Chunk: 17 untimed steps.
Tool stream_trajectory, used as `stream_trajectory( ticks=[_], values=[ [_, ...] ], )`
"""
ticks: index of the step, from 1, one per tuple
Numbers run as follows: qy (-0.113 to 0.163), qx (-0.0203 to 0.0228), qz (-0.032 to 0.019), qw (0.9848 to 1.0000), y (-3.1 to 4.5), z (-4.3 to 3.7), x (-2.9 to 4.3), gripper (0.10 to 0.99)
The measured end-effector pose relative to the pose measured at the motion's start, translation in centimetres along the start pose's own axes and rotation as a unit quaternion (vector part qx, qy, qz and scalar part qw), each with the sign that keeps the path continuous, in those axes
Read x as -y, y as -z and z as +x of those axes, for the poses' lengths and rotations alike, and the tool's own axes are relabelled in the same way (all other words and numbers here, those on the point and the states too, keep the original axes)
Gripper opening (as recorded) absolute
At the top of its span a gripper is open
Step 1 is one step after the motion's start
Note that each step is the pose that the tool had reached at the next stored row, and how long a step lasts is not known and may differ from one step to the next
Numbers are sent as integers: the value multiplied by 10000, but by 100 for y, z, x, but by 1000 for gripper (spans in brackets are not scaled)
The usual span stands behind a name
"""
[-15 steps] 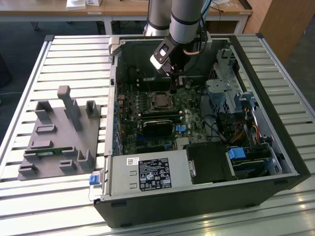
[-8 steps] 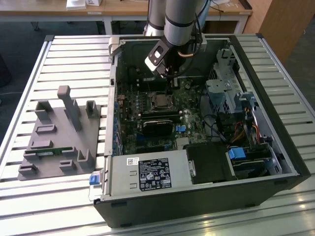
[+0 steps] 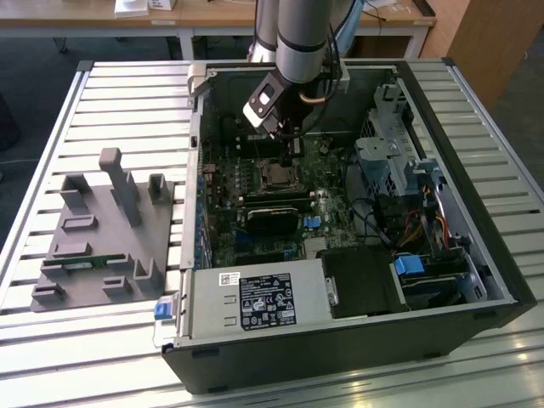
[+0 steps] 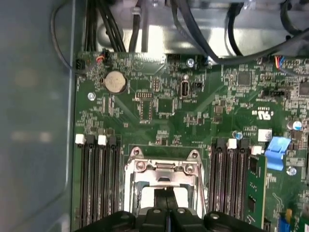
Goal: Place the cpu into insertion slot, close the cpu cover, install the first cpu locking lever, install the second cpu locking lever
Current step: 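Close the cpu cover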
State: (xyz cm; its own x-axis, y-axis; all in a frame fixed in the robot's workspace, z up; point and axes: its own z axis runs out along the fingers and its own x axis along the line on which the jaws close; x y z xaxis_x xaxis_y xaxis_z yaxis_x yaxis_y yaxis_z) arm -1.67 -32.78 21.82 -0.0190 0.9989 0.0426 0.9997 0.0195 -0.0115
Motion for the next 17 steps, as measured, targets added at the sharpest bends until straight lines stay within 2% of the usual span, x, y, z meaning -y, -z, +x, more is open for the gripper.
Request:
stream_trajectory(
  ticks=[4, 10, 17],
  values=[
    [4, 0, 0, 10000, -37, -3, 24, 106],
    [6, 0, 0, 10000, -62, -1, 152, 106],
    [6, 0, 0, 10000, -81, 3, 256, 106]
  ],
)
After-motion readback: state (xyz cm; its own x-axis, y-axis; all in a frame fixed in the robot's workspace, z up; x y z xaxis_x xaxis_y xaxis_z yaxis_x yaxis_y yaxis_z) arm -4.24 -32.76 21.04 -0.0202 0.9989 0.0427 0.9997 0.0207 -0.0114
